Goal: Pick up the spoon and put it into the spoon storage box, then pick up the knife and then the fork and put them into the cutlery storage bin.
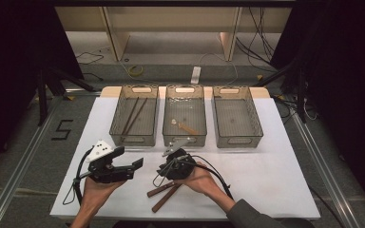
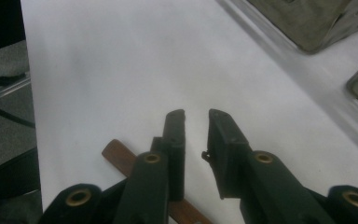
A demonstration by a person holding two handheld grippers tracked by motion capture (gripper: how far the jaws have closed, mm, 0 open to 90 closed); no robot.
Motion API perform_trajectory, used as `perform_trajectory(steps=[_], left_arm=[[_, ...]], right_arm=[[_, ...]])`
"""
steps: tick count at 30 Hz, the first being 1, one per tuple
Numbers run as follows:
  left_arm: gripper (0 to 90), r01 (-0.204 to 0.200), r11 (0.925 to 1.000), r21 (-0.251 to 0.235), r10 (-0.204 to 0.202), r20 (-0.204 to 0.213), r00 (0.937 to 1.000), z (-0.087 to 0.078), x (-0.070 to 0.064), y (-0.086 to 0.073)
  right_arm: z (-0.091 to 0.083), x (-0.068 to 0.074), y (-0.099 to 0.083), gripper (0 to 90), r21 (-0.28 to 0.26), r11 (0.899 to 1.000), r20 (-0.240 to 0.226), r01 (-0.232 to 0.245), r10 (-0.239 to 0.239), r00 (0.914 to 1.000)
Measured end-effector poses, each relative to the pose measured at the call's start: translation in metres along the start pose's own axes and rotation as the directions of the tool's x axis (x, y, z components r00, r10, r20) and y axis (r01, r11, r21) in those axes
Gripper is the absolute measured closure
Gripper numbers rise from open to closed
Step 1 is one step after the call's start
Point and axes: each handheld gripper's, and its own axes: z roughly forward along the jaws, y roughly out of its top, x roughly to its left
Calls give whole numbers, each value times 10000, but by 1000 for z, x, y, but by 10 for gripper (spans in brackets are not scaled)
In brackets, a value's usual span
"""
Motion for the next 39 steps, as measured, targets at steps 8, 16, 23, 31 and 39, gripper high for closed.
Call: perform_trajectory(steps=[8,16,23,31,39], left_arm=[[157,-23,10000,-3,23,20,10000,-1,0,0],[157,20,10000,-21,-20,-28,10000,-3,0,-1],[157,-14,10000,-38,14,-48,10000,-4,0,-1],[157,-9,10000,-9,9,-60,10000,-3,0,-1],[157,-79,10000,16,79,-18,10000,-3,-1,-1]], right_arm=[[7,4,-3,874,258,9993,68,258,-260,9996],[15,6,-5,900,595,9977,21,327,-328,9995],[24,10,-8,900,974,9929,31,684,-691,9976],[30,11,-11,900,1277,9896,34,661,-671,9977],[32,13,-13,900,1471,9859,-127,797,-787,9968]])
